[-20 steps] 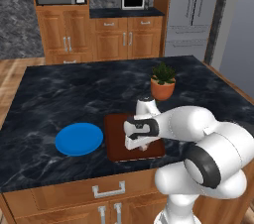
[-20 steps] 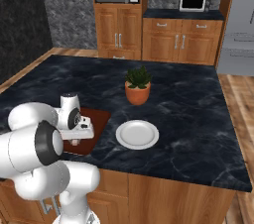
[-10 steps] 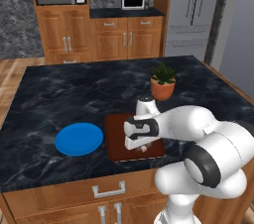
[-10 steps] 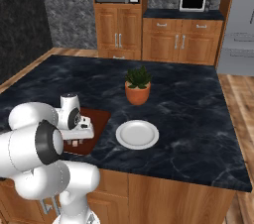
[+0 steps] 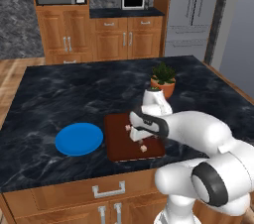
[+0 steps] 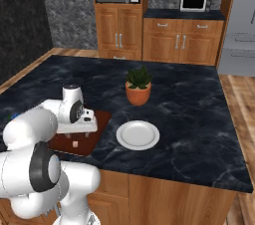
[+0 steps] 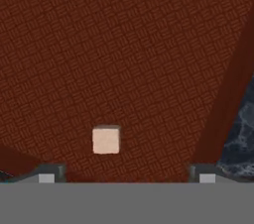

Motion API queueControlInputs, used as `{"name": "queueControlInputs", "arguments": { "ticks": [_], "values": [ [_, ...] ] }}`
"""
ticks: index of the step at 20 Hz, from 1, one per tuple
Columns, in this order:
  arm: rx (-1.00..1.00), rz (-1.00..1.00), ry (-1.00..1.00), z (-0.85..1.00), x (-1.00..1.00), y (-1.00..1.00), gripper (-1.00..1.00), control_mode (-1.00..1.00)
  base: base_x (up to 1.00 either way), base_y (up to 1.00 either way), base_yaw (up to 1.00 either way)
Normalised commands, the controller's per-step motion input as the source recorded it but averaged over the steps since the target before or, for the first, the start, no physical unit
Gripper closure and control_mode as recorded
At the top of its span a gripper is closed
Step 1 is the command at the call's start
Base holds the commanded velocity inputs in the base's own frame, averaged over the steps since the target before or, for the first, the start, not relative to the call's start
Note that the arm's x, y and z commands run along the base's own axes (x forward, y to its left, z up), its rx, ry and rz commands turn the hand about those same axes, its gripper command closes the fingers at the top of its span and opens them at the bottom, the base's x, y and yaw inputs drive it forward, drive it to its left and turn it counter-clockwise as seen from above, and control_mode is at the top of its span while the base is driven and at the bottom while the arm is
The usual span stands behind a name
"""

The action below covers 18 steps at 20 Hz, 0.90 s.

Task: Move the dessert items from the plates to the tray.

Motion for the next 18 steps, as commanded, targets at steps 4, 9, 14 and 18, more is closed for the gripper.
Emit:
{"name": "queueControlInputs", "arguments": {
  "ticks": [4, 9, 14, 18],
  "values": [
    [0.07, 0.00, -0.10, 0.96, -0.24, -0.33, -1.00, -1.00, 0.00, 0.00, 0.00],
    [0.05, 0.00, -0.07, 0.90, -0.30, -0.22, -1.00, -1.00, 0.00, 0.00, 0.00],
    [0.00, 0.00, -0.03, 0.60, -0.28, -0.07, -1.00, -1.00, 0.00, 0.00, 0.00],
    [0.00, 0.00, -0.06, 0.18, -0.36, -0.13, -1.00, -1.00, 0.00, 0.00, 0.00]
  ]
}}
